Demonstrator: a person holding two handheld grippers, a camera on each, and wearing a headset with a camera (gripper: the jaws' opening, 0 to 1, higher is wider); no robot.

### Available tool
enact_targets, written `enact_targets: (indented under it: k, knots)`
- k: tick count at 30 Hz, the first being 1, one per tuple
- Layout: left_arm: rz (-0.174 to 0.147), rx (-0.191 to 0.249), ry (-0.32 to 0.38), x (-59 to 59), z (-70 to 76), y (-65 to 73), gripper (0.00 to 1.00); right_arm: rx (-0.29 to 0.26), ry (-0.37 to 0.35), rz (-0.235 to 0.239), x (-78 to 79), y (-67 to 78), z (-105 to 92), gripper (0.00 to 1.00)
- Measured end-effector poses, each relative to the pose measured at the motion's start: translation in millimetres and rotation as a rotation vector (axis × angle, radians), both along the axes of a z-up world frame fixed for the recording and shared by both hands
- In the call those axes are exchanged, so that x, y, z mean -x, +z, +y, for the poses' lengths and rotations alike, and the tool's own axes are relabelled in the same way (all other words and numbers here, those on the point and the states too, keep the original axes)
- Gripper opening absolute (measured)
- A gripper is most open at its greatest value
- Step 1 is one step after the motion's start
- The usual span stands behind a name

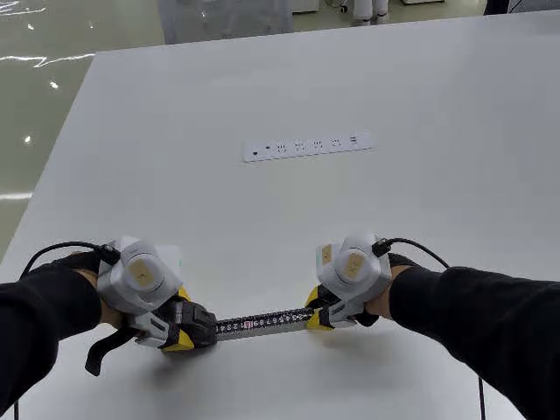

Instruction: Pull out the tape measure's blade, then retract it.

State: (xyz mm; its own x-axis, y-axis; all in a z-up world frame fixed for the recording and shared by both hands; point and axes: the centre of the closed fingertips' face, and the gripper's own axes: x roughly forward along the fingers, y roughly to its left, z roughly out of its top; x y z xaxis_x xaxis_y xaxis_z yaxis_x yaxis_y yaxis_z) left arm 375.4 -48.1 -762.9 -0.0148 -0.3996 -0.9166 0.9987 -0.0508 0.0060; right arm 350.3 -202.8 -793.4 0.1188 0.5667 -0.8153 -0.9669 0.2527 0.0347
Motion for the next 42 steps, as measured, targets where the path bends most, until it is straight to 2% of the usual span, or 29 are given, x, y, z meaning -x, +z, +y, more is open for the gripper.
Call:
enact_targets:
  k: [42]
  knots:
    - [-0.005,-0.001,0.002,-0.3,-0.8,0.2,0.32,0.009,-0.021,0.005,2.9,-1.0,-20.1,0.08]
